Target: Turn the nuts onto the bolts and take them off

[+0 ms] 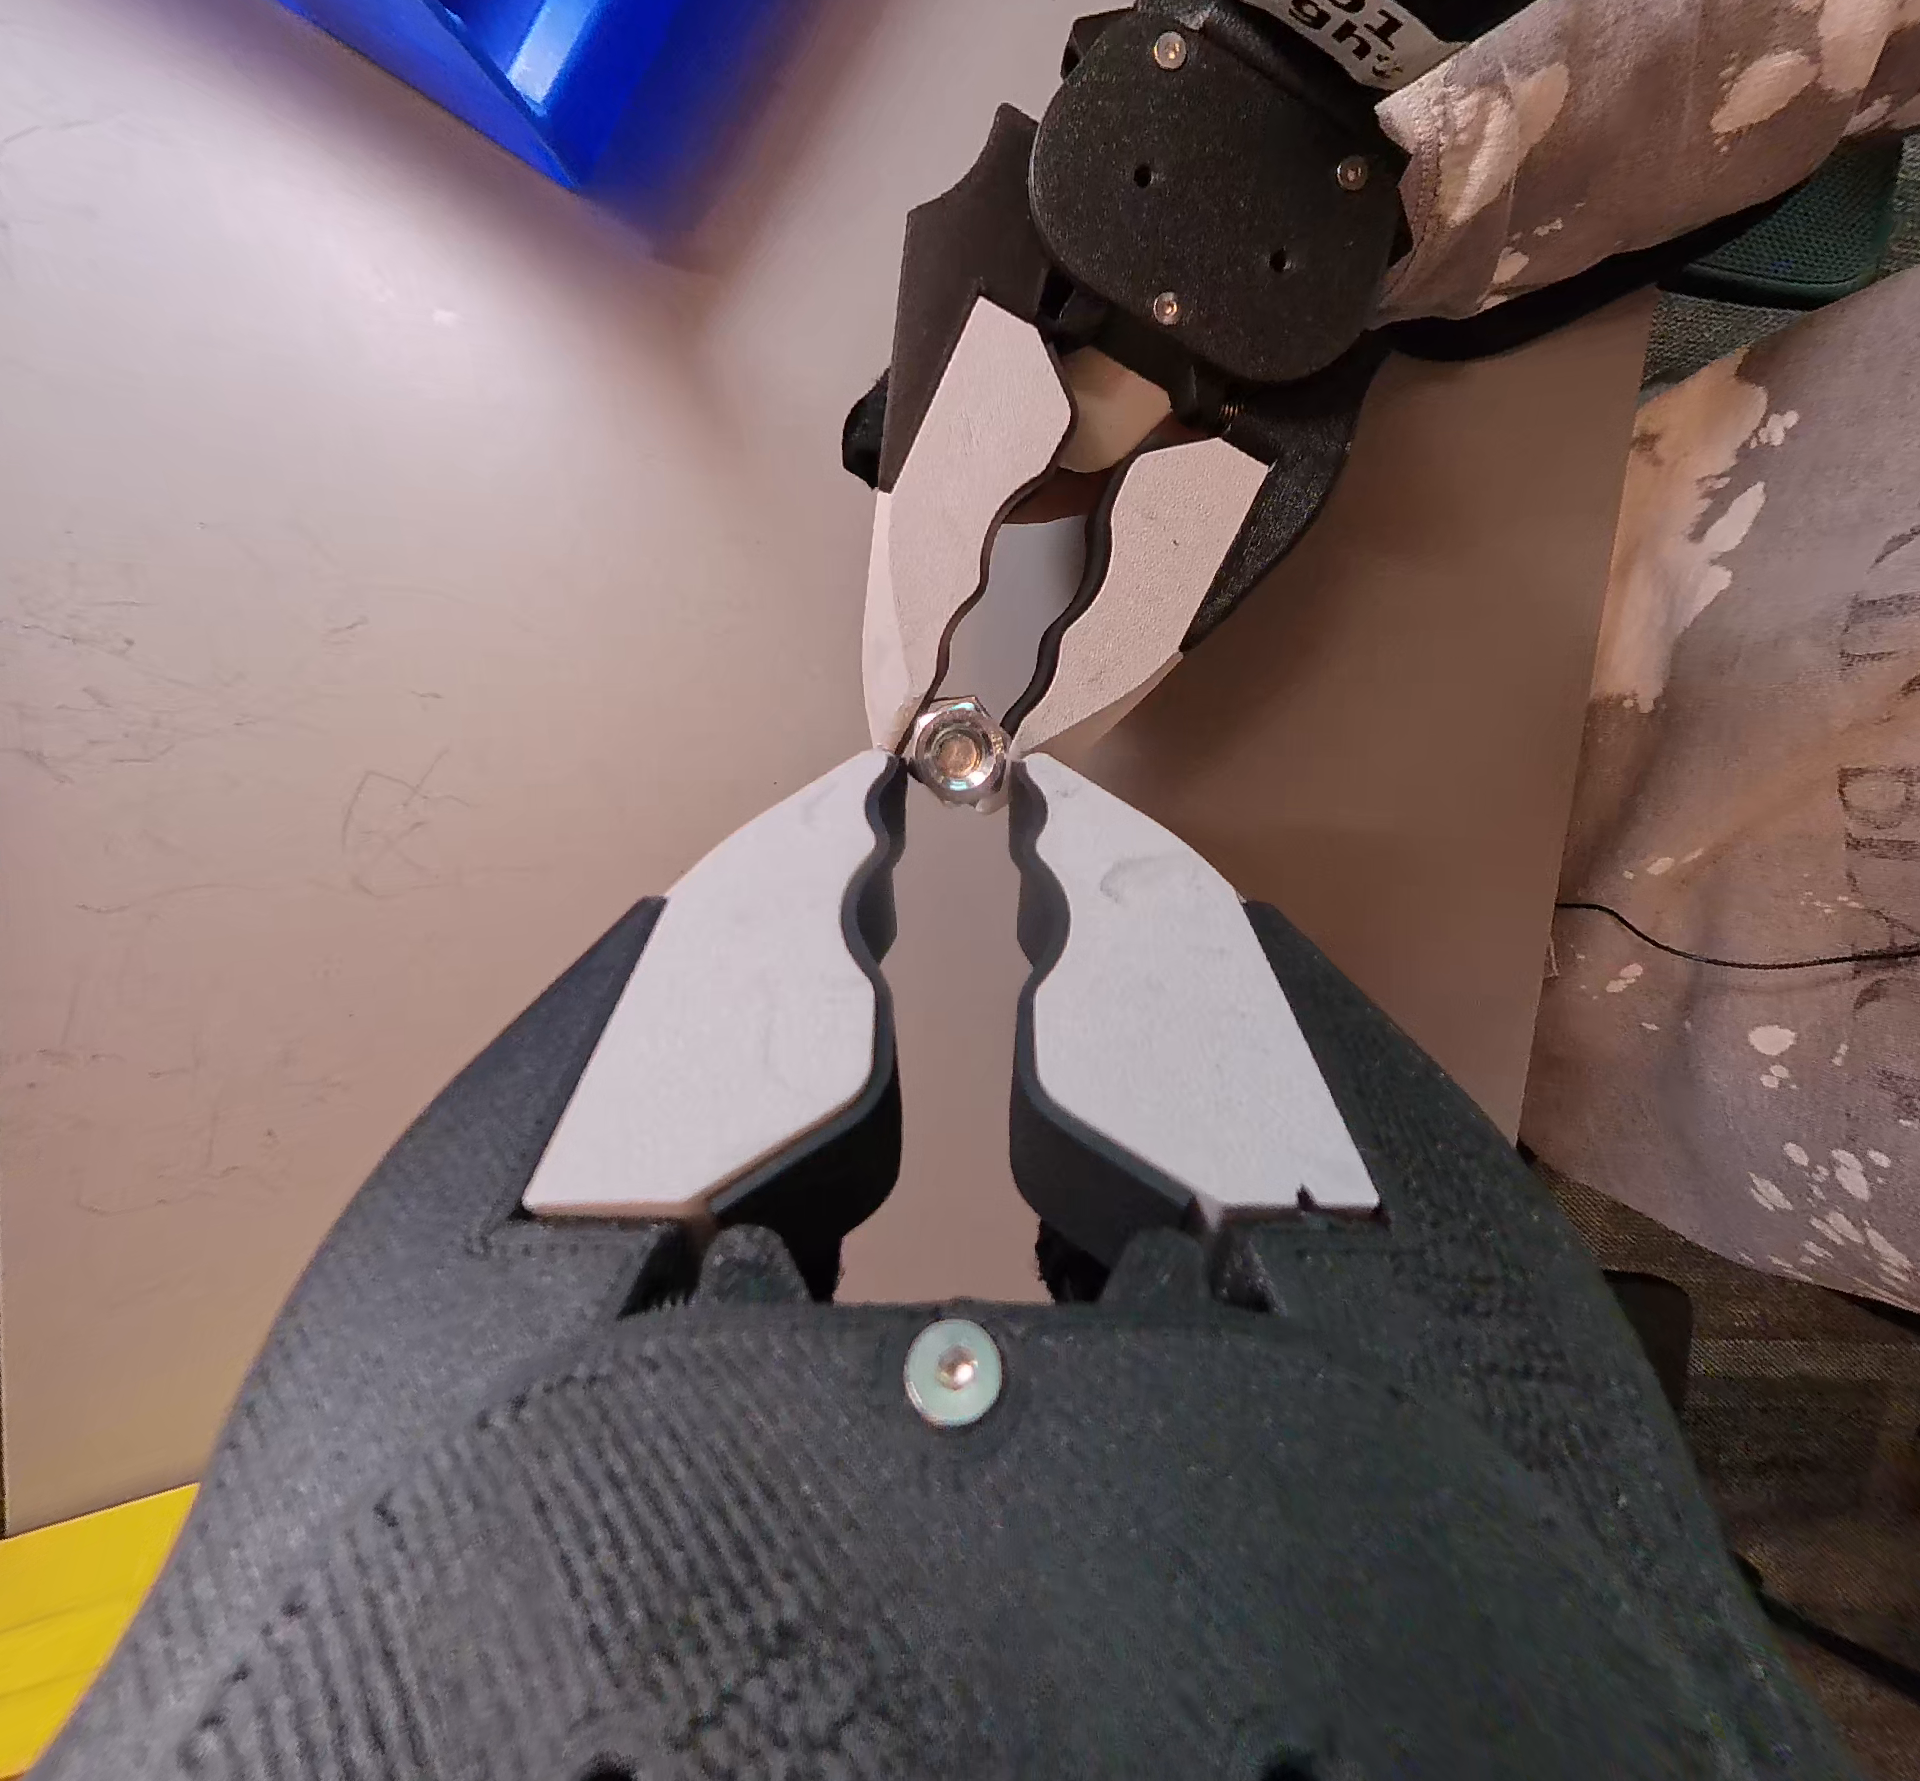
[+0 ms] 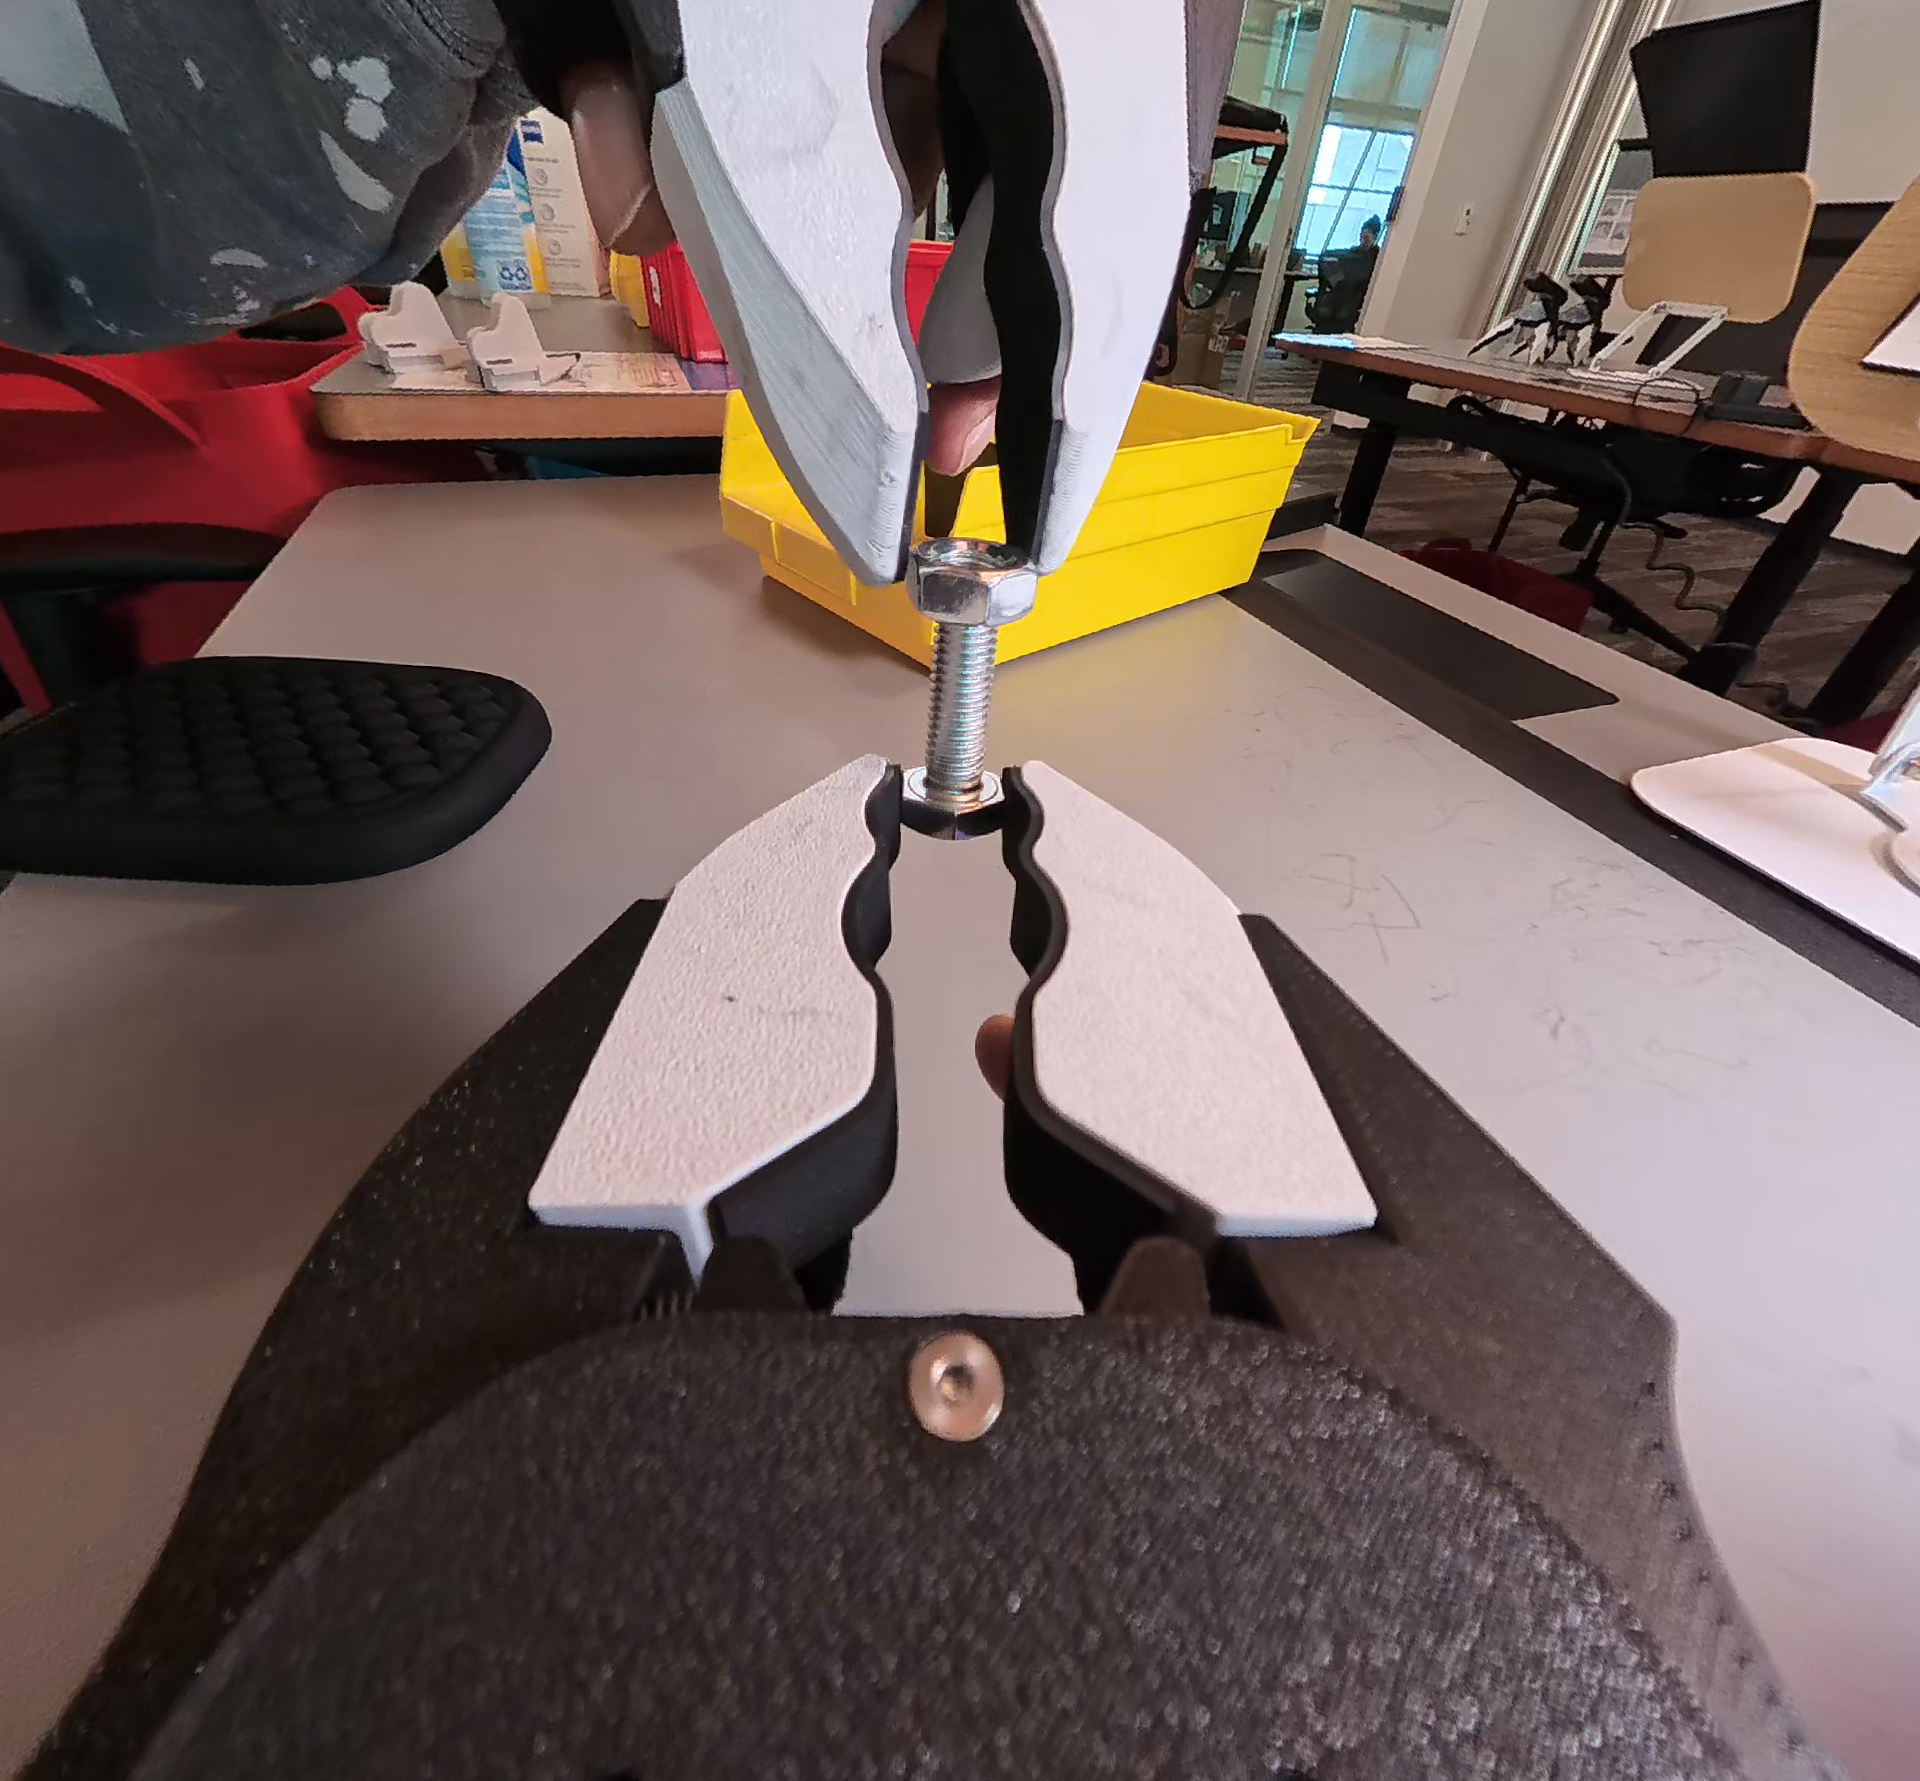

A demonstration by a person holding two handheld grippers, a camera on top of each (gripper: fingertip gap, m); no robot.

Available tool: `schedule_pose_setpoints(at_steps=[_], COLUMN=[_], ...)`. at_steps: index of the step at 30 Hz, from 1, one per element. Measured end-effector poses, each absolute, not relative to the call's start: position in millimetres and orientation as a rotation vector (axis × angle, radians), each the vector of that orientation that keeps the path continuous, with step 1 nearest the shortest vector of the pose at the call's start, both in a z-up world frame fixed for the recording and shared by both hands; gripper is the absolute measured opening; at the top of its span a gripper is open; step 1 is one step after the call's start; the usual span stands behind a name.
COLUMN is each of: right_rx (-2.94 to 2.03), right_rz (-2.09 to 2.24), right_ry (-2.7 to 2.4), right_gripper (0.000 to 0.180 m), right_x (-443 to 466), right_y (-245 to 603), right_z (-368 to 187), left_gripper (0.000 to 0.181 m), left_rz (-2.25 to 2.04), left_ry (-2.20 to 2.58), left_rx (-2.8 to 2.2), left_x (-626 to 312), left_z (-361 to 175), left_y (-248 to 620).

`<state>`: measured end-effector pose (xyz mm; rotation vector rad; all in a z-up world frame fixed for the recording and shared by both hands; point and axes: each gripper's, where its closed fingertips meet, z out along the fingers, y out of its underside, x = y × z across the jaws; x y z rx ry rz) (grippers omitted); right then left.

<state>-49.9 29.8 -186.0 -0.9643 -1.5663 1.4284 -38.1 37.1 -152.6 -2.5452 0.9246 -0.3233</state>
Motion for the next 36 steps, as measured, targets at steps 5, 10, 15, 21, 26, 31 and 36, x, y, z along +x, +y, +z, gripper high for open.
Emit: schedule_pose_setpoints(at_steps=[5,10,15,21,26,31,36], right_rx=[-0.967,-0.967,-0.971,-0.975,-0.978,-0.973,-0.942], right_rz=[1.429,1.426,1.422,1.429,1.439,1.457,1.486], right_ry=[-1.564,-1.546,-1.503,-1.485,-1.484,-1.479,-1.472], right_gripper=[0.018,0.018,0.018,0.018,0.018,0.018,0.018], right_x=[-49.9,-49.4,-48.6,-48.2,-48.1,-47.3,-45.0], right_y=[30.6,34.1,41.0,41.8,40.8,38.8,33.4], right_z=[-186.1,-183.0,-177.2,-175.4,-175.4,-173.3,-168.8], left_gripper=[0.021,0.023,0.028,0.027,0.026,0.025,0.022], left_rz=[-0.323,-0.365,-0.36,-0.469,-0.523,-0.544,-0.567], left_ry=[0.909,0.838,0.633,0.44,0.432,0.442,0.438], left_rx=[-2.522,-2.373,-2.054,-1.751,-1.706,-1.707,-1.682], left_x=[-40.1,-40.6,-45.7,-41.1,-37.2,-36.7,-37.0], left_z=[-149.8,-139.8,-131.6,-132.3,-135.7,-139.3,-133.2], left_y=[37.1,38.9,46.9,46.1,47.7,45.8,42.2])
